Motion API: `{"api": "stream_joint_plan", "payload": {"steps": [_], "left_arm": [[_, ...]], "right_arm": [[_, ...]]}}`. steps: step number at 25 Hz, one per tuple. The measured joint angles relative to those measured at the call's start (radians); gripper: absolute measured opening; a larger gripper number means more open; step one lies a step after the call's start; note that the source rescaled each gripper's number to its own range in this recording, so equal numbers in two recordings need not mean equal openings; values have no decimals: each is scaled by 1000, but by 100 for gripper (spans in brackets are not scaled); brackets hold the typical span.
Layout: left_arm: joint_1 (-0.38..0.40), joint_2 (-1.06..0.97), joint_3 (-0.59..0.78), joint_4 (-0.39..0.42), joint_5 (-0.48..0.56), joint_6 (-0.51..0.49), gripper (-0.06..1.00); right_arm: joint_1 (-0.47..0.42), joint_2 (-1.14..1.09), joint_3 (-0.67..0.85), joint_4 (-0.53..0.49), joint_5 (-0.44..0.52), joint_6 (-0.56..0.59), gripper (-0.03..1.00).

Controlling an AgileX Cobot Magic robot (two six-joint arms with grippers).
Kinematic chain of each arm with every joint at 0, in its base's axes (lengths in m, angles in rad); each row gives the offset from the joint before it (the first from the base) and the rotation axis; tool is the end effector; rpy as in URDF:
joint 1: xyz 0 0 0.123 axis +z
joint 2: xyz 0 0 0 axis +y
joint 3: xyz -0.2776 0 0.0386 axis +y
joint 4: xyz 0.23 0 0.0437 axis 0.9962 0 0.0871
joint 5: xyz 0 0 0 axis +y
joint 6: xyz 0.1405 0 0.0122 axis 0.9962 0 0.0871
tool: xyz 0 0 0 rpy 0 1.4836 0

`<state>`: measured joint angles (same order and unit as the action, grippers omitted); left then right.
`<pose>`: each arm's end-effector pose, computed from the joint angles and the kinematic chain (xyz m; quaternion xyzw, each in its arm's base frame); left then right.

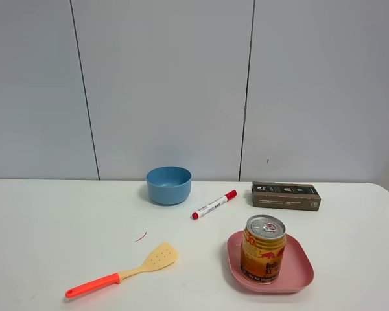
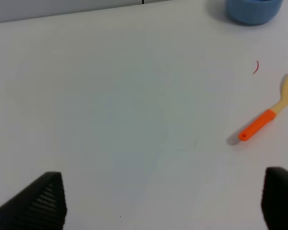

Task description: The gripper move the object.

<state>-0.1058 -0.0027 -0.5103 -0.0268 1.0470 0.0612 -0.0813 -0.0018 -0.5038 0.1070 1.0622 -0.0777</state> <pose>0.0279 -0.0063 0.2508 0.0711 0.8431 -0.0253 0.5324 0.0287 0.0109 0.2474 -0.0007 0.8509 0.0118 0.5251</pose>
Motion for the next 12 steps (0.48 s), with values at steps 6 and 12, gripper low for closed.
{"api": "stream_joint_plan", "payload": {"steps": [6,12], "left_arm": [[0,-4,0,0,0,0,47],[0,-4,0,0,0,0,66]], "right_arm": [[0,0,0,0,0,0,100],[0,0,0,0,0,0,100]]}}
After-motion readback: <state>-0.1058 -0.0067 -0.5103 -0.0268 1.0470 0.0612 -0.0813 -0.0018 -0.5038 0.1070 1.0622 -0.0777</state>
